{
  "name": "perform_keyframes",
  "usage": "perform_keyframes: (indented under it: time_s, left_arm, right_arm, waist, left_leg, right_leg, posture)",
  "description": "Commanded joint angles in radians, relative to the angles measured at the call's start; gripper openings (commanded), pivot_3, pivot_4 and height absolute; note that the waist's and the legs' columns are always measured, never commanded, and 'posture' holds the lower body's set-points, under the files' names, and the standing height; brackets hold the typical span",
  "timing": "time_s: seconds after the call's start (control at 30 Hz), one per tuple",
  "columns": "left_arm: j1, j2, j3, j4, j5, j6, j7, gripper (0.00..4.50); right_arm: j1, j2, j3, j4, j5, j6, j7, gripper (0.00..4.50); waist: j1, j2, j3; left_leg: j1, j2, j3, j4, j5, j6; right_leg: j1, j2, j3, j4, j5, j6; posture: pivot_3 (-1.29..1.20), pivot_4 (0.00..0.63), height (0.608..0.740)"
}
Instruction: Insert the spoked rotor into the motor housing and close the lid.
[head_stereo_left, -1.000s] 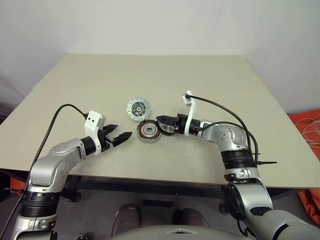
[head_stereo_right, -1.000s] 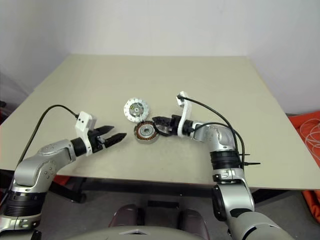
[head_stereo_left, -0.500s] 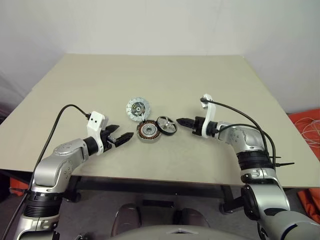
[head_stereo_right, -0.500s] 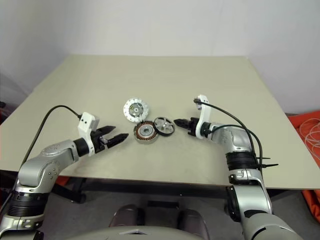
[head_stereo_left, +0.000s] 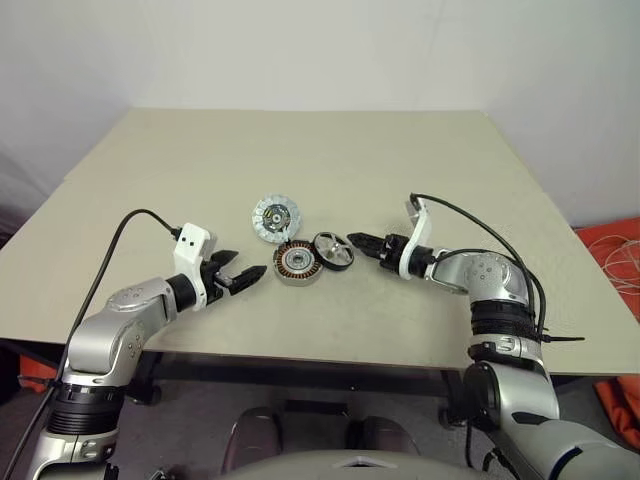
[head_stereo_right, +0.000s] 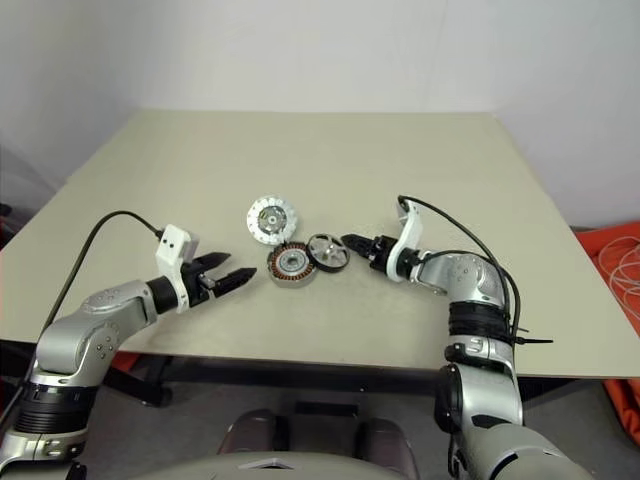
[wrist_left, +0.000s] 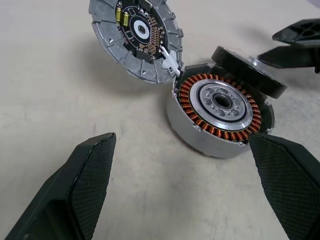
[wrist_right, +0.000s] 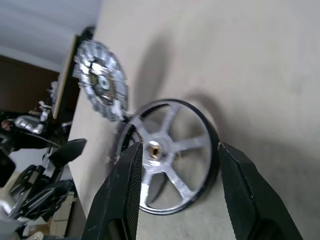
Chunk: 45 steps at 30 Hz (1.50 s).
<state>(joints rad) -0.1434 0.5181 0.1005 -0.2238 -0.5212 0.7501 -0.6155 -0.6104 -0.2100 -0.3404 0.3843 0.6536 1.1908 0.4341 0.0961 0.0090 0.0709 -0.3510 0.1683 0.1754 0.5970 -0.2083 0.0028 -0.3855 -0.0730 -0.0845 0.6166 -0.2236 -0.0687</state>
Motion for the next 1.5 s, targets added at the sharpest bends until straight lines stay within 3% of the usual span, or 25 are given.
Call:
perform_keyframes:
  time_s: [0.03,0.23,0.6,1.0,1.1,1.3,1.5]
  left_arm:
    - [0.002,0.013,0.009,-0.030,0.007,-0.009,0.004,4.50]
    - [0.014,0.015,0.014,-0.041,0.004,-0.007,0.010,4.50]
    - [0.003,0.020,0.002,-0.035,0.019,-0.013,0.014,4.50]
    - [0.009,0.019,-0.001,-0.036,0.039,-0.023,0.017,4.50]
    - [0.006,0.019,-0.007,-0.033,0.046,-0.026,0.015,4.50]
    - [0.001,0.019,-0.016,-0.027,0.052,-0.029,0.013,4.50]
    - [-0.003,0.019,-0.019,-0.022,0.057,-0.032,0.007,4.50]
  right_arm:
    - [0.006,0.004,-0.012,-0.022,0.016,0.029,-0.025,2.66]
    - [0.046,-0.022,0.004,-0.076,0.024,0.081,-0.018,2.66]
    - [-0.034,0.095,0.007,-0.011,0.018,0.005,-0.055,2.66]
    - [-0.052,0.104,0.009,0.018,0.015,-0.042,-0.060,2.66]
    - [-0.054,0.103,0.002,0.024,0.019,-0.050,-0.064,2.03]
    - [-0.047,0.100,0.007,0.012,0.025,-0.056,-0.068,0.38]
    - [-0.058,0.095,-0.002,0.023,0.028,-0.064,-0.075,0.37]
  waist:
    - [0.000,0.000,0.000]
    - [0.002,0.000,0.000]
    - [-0.003,0.000,0.000]
    - [-0.001,0.000,0.000]
    - [-0.001,0.000,0.000]
    - [-0.002,0.000,0.000]
    - [-0.001,0.000,0.000]
  left_leg:
    - [0.000,0.000,0.000,0.000,0.000,0.000]
    - [0.000,0.000,0.000,0.000,0.000,0.000]
    - [0.001,0.000,0.000,0.000,0.001,-0.002]
    - [0.001,0.000,0.000,0.000,0.001,-0.002]
    - [0.001,0.000,0.000,0.000,0.001,-0.002]
    - [0.003,0.000,0.000,0.000,0.001,-0.002]
    - [0.004,0.000,0.000,0.000,0.001,-0.003]
  right_leg:
    - [0.000,0.000,0.000,0.000,0.000,0.000]
    - [0.001,0.000,0.000,0.000,0.000,0.000]
    - [0.000,0.000,0.000,0.002,-0.003,0.005]
    - [0.000,0.000,0.000,0.002,-0.002,0.003]
    - [0.000,0.000,0.000,0.002,-0.002,0.003]
    - [0.001,0.000,0.000,0.002,-0.002,0.004]
    - [0.002,0.000,0.001,0.002,-0.003,0.006]
  posture:
    - [0.00,0.000,0.740]
    - [0.00,0.000,0.740]
    - [0.00,0.000,0.740]
    - [0.00,0.000,0.740]
    - [0.00,0.000,0.740]
    - [0.00,0.000,0.740]
    - [0.00,0.000,0.740]
